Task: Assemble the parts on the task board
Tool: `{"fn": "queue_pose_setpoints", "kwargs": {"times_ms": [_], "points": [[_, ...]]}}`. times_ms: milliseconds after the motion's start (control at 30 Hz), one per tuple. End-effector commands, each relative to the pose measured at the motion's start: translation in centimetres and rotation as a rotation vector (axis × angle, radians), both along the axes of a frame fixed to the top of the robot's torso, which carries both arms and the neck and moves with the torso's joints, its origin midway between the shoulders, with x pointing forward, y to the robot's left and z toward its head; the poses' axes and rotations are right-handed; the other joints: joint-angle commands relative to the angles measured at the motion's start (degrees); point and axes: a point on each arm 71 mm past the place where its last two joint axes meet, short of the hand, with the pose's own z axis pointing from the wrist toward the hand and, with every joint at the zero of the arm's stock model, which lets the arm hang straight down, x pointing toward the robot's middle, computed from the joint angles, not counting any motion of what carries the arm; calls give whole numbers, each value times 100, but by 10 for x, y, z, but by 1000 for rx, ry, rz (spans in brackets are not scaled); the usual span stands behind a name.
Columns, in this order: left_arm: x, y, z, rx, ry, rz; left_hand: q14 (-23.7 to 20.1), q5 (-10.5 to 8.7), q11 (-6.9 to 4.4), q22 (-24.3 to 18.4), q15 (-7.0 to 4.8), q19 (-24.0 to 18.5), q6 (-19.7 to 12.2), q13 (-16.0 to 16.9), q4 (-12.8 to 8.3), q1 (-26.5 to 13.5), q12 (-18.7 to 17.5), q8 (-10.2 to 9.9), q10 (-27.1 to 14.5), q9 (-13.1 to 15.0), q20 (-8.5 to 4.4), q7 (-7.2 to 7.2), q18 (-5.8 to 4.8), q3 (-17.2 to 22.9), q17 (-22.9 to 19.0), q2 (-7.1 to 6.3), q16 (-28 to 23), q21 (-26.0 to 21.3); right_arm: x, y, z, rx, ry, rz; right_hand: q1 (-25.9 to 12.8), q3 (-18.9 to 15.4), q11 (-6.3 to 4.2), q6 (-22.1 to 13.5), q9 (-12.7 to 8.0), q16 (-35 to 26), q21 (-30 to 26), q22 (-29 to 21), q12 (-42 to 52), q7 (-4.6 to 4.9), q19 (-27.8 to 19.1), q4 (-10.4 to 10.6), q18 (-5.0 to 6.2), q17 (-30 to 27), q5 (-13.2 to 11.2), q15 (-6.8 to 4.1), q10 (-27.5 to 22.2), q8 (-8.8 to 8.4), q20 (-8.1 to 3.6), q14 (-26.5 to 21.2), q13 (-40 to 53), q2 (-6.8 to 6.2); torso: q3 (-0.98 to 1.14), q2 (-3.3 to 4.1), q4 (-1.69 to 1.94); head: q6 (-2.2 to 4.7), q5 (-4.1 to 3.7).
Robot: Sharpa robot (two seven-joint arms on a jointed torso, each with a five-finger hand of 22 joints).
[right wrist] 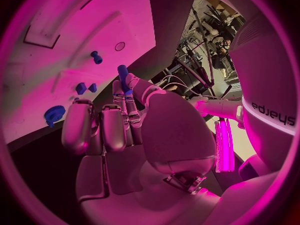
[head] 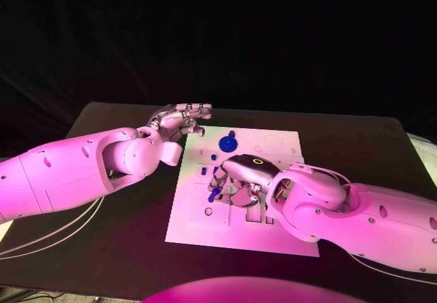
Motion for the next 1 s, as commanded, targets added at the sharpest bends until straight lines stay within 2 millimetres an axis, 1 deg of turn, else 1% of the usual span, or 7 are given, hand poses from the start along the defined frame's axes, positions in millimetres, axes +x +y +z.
{"fn": "queue_pose_setpoints", "kwargs": {"times_ms": [33,67,200,267,467,1000], "points": [[0,-3,1,-9,-9,-20,-51,13,-3,-6,5,-37,-45,6,-25,25,38,33,-57,-6,-4,12,77,5,-7,11,17,-27,-3,6,-8,-35,12,59,44,10,4,8,8,-38,-18,-2,-5,37,-13,8,-28,-5,16,-22,17,31,-5,250,8,30,-3,4,-12,-14,25],[0,-3,1,-9,-9,-20,-51,13,-3,-6,5,-37,-45,6,-25,25,38,33,-57,-6,-4,12,77,5,-7,11,17,-27,-4,7,-11,-42,17,64,44,10,4,8,8,-38,-18,-2,-5,37,-13,8,-28,-5,16,-22,17,31,-5,250,8,30,4,3,-7,-24,30],[-1,-4,1,-9,-11,-23,-51,13,-3,-6,5,-37,-45,6,-25,25,38,33,-57,-6,-4,12,77,5,-7,11,17,-27,-5,10,-18,-67,33,70,39,9,5,4,8,-48,-27,-17,-10,38,-19,9,-26,-21,18,-21,15,28,-4,247,7,30,5,2,1,-41,32],[-1,-4,1,-8,-13,-24,-51,13,-3,-6,5,-37,-45,6,-25,25,38,33,-57,-6,-4,12,77,5,-7,11,17,-27,-4,10,-20,-84,26,65,39,9,5,4,8,-48,-27,-17,-10,38,-19,9,-26,-21,18,-21,15,28,-4,247,7,30,5,0,-10,-50,47],[-1,-4,1,-7,-14,-24,-51,13,-3,-6,5,-37,-45,6,-25,25,38,33,-57,-6,-4,12,77,5,-7,11,17,-27,-2,11,-23,-103,8,57,29,7,7,0,8,-47,-26,-14,-16,39,-19,11,-26,-20,18,-19,12,24,-2,246,7,28,9,2,-5,-56,35],[-1,-4,1,-6,-13,-25,-57,13,-2,-10,6,-39,-49,10,-29,27,53,41,-66,-5,-3,14,78,7,-19,16,15,-35,0,16,-32,-168,-20,51,22,8,7,-1,9,-47,-24,-10,-21,38,-19,13,-27,-21,22,-17,13,22,1,245,8,32,4,1,-6,-78,34]]}}
